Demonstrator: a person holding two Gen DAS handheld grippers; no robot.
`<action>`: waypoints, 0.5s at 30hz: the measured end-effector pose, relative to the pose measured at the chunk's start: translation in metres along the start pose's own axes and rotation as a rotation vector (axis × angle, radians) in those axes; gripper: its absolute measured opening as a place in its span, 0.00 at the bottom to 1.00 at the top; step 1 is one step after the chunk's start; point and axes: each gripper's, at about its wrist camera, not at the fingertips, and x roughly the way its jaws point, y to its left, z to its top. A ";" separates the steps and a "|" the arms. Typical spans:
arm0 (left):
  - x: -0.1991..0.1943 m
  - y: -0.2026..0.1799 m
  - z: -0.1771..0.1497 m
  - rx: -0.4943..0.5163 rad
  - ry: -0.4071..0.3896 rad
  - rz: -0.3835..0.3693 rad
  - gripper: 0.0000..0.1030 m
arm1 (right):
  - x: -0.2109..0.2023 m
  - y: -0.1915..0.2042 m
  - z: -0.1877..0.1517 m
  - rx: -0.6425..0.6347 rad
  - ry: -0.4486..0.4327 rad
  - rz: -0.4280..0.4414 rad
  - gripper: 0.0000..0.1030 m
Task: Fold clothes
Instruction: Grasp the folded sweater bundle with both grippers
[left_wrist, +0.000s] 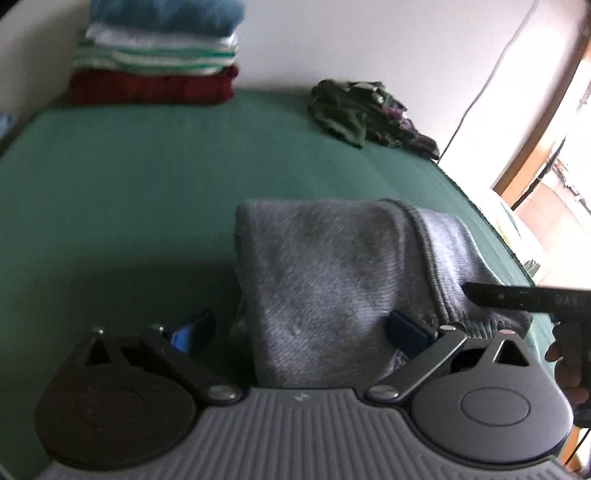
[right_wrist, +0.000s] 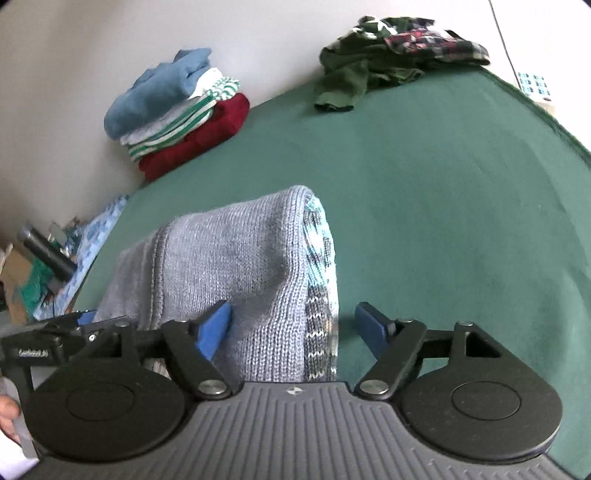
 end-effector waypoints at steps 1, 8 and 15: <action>0.001 0.002 -0.001 -0.015 0.006 -0.012 0.99 | 0.000 0.001 0.000 -0.004 0.004 -0.003 0.74; 0.004 0.000 -0.003 -0.034 0.008 -0.020 0.99 | 0.001 -0.002 0.001 0.000 0.026 0.019 0.75; -0.002 0.003 -0.001 -0.177 0.018 -0.110 0.99 | 0.006 -0.007 0.005 0.000 0.056 0.118 0.68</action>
